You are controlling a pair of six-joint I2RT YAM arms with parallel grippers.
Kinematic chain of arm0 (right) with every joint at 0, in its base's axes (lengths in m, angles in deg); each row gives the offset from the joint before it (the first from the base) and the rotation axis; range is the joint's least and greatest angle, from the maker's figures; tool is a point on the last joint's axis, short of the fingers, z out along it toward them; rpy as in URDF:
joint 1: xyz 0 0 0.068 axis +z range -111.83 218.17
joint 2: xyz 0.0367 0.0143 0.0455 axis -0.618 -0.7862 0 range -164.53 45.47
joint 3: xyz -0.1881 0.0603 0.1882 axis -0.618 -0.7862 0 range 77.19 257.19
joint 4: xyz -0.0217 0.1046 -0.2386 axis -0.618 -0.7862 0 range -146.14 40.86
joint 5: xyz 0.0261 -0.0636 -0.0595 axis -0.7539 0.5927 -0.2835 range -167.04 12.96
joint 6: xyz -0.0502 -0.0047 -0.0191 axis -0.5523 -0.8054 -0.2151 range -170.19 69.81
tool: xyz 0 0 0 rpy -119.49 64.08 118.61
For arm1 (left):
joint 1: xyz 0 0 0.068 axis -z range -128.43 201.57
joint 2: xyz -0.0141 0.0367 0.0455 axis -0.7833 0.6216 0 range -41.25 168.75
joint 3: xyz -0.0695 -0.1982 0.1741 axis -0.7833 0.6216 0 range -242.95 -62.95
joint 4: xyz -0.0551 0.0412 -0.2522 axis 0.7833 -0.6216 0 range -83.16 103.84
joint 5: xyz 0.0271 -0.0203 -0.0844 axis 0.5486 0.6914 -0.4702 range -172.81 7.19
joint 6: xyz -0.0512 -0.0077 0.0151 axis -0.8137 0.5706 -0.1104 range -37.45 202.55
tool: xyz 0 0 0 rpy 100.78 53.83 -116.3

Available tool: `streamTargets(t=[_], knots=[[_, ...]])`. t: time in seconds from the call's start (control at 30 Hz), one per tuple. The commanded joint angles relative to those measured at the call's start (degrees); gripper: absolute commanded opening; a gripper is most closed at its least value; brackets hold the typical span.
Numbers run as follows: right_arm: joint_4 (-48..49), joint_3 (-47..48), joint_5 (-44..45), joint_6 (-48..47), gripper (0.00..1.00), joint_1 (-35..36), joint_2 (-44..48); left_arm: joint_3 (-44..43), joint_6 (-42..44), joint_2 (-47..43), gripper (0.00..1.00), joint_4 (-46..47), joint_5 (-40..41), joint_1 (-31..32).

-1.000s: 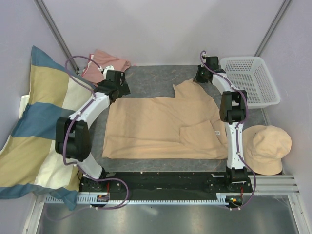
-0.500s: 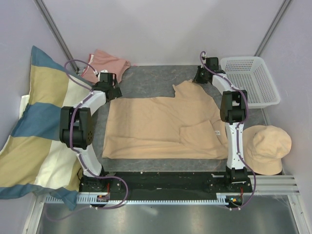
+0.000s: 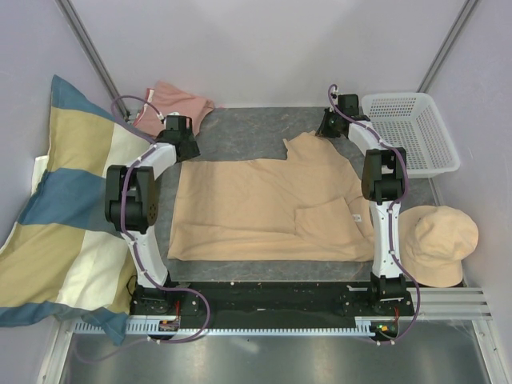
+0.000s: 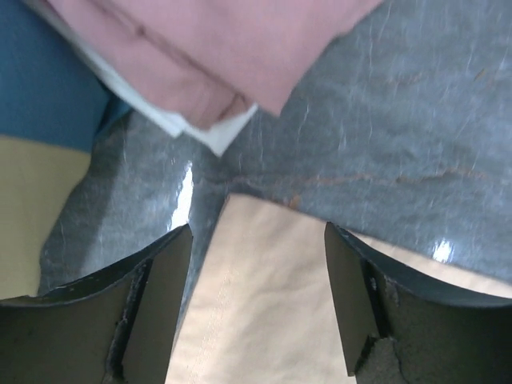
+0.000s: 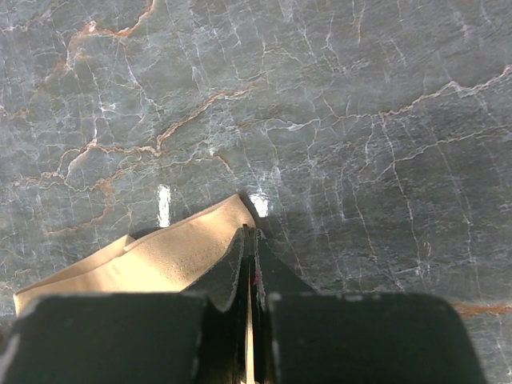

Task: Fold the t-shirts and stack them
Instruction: Grap the side of the flattened tshirt furthest away from the robot with both arms

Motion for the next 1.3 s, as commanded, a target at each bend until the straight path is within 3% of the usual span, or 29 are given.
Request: streamTargets(t=[0.0,0.07,0.4,0.63,1.1,1.2,1.27], knots=[[-3.0,-1.5,-0.5,-0.8,0.00,0.5,1.5,-4.0,1.6,2.6,0.69,-2.4,-0.8,-1.5],[-3.0,-1.5,-0.5,-0.8,0.00,0.4,1.5,-4.6,1.3,3.1,0.65,-3.5,-0.6,-1.7],[-3.0,-2.0,-0.8,-0.6,0.00,0.2,1.8,-5.4,1.2,4.8,0.63,-8.2,0.5,-2.3],[-2.9,-2.1,-1.0,-0.4,0.00,0.1,1.7,-7.5,2.1,7.1,0.57,-10.1,0.8,-2.3],[-2.8,-2.3,-1.1,-0.5,0.00,-0.2,1.2,-12.7,2.7,10.6,0.55,-11.9,1.0,-2.3],[-2.8,-2.3,-1.2,-0.5,0.00,-0.3,1.2,-12.8,2.7,10.6,0.50,-12.0,0.8,-2.3],[-2.7,-2.3,-1.3,-0.6,0.00,-0.4,1.3,-12.8,2.9,10.7,0.40,-12.0,0.9,-2.3]])
